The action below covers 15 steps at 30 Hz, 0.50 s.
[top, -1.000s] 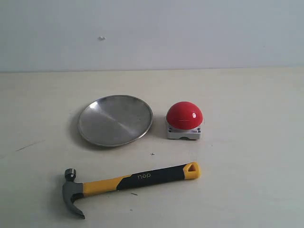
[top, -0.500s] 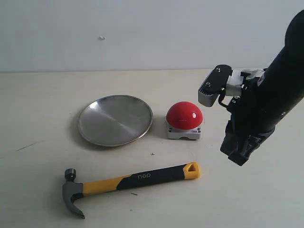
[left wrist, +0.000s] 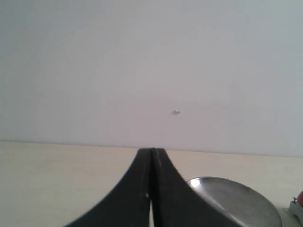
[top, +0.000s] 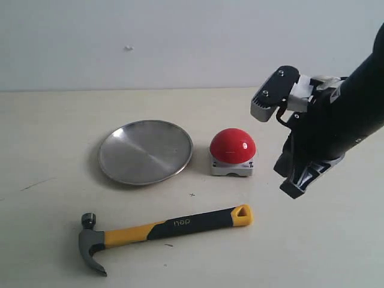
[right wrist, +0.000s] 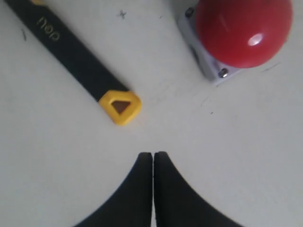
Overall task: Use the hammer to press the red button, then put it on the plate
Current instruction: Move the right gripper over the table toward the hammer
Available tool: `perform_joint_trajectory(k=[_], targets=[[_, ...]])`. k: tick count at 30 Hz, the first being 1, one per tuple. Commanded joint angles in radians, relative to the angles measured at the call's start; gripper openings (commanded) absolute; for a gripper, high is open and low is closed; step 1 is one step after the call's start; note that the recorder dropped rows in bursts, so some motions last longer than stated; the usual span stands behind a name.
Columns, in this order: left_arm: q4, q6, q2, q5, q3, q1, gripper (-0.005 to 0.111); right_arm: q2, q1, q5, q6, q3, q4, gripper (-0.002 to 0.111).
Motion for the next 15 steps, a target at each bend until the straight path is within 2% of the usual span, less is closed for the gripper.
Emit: perform_joint_trajectory(k=[1,8,15], targets=[[0.001,-0.001,-0.006,-0.002,0.0,0.004,0.0,-0.053,0.001,-0.14,0.009,0.086,0.034,0.0],[0.001,-0.001,-0.006,-0.002,0.0,0.004,0.0,-0.054,0.001,-0.109,0.036,0.109,0.123,0.0],[0.001,-0.001,-0.006,-0.002,0.0,0.004,0.0,0.044,0.001,-0.069,0.054,0.051,0.049,0.0]])
